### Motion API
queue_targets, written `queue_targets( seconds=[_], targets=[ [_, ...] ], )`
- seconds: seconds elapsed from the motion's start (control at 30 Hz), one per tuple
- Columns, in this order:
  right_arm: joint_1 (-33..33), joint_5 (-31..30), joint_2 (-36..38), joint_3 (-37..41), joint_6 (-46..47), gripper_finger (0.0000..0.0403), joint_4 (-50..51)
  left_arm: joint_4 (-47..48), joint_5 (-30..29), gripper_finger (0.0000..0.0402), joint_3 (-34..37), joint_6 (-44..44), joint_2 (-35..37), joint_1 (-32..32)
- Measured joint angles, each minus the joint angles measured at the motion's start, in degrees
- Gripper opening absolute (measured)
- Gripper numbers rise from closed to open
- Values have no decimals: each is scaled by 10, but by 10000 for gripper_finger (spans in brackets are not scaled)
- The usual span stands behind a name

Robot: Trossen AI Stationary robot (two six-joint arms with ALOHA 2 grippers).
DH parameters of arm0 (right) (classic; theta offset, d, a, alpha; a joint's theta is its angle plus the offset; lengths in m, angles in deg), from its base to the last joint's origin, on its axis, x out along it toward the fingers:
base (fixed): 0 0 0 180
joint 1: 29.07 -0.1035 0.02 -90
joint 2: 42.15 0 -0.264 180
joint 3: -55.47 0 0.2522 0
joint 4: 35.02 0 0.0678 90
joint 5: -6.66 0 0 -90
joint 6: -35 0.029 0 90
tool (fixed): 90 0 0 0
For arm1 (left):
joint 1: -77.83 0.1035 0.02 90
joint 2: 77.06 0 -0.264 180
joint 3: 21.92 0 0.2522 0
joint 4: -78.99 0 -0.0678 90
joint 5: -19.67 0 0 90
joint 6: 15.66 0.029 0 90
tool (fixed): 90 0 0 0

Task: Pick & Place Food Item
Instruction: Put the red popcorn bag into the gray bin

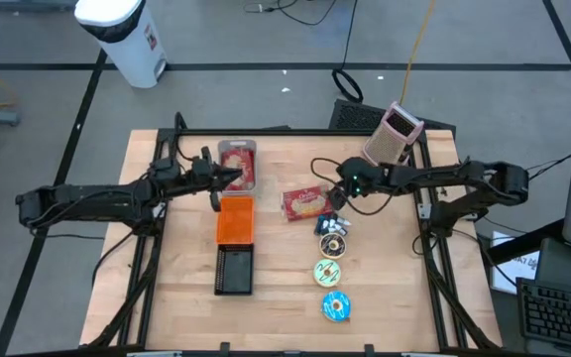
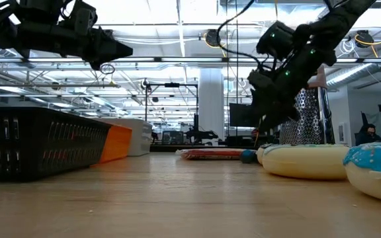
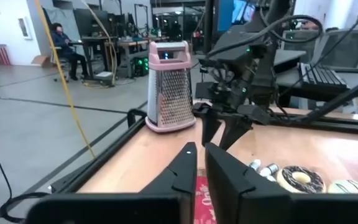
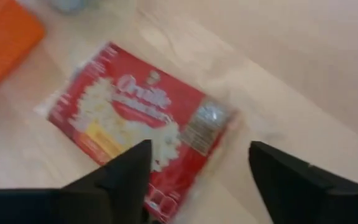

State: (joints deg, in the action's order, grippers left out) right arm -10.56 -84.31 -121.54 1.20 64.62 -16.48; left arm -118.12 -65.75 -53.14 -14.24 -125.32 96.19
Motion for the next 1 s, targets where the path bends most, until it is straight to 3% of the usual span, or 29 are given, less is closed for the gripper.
queue_targets(
  seconds=[0.2,0.33,0.47,0.73,1.0],
  targets=[
    [7,16,-63,0,37,313,-5,-1,0,136,0,1,-2,-17],
    [7,46,-106,-1,48,310,-39,13,3,205,0,33,7,-31],
    [7,74,-134,-2,57,299,-91,30,-21,250,0,56,27,-39],
    [7,84,-158,-2,57,262,-141,79,-51,277,0,26,37,-39],
    [7,65,-159,-1,39,168,-137,102,-51,264,0,6,37,-39]
  ],
)
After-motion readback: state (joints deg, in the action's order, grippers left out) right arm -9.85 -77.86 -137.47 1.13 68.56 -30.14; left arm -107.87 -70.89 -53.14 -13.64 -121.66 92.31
